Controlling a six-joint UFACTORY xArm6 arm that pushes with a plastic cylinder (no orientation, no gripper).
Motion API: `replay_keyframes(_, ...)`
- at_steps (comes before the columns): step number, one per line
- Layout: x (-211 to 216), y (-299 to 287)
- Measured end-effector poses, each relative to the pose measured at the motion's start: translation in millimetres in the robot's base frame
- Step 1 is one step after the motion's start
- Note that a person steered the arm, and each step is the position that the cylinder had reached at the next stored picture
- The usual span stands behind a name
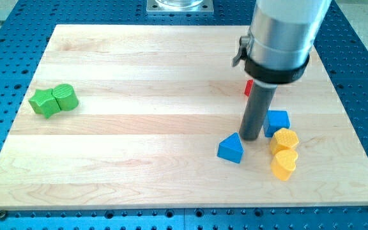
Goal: Push the triangle to the bottom center of the board
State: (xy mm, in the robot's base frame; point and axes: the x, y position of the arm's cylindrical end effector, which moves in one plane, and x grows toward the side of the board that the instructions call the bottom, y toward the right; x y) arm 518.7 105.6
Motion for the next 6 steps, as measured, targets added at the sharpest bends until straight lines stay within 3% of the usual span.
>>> replay_keyframes(1, 35.8, -43.0)
replay_keyframes(3, 63.8, -36.2)
replay_keyframes(5, 75.3, -113.3)
replay_keyframes(6, 55.8, -111.3)
